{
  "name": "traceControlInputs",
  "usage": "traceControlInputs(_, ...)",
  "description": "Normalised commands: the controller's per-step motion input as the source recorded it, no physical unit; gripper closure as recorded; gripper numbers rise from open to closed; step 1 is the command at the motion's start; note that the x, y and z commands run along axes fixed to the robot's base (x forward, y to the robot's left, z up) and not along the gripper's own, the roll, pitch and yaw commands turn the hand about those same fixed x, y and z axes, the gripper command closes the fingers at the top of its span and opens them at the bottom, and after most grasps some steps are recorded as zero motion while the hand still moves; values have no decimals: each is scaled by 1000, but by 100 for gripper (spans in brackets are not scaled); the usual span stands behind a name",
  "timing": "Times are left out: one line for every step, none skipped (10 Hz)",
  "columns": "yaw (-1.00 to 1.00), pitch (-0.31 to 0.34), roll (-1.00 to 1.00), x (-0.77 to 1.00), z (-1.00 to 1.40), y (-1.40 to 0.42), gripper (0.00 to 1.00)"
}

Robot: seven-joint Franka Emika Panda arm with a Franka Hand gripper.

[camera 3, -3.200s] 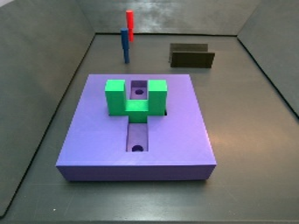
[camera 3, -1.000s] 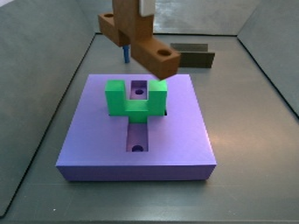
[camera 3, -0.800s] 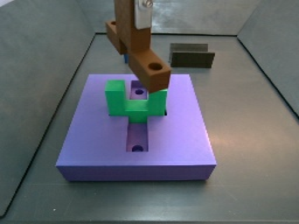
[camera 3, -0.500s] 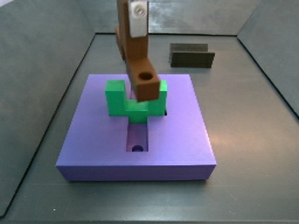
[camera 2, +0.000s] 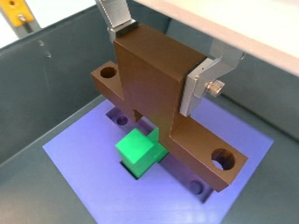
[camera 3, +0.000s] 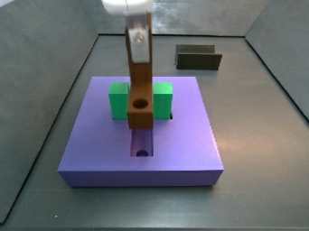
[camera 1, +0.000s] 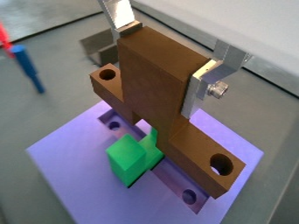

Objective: Pick up the brown object. Move up. Move to above the board. Insert the brown object.
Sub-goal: Insert the brown object.

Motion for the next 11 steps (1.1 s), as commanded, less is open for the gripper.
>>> traceControlInputs(-163,0,4,-137,-77,69,100)
traceControlInputs(-123,0,11,-169,-66,74,100)
traceControlInputs(-123,0,7,-231,-109,137,100)
traceControlInputs(-111,-10,0,-197,-123,66,100)
traceControlInputs(-14,-39,-16,-14,-123,0,100)
traceControlInputs(0,-43,-41,0,-97,-29,100)
traceControlInputs(0,-37,-56,40,-34,-11,100)
traceControlInputs(0,-43,-59,29,-29,-34,100)
traceControlInputs(0,-44,-59,37,-31,-37,100)
traceControlInputs(0,-44,-36,23,-83,-46,100)
traceControlInputs(0,-24,-13,111,-54,-126,100)
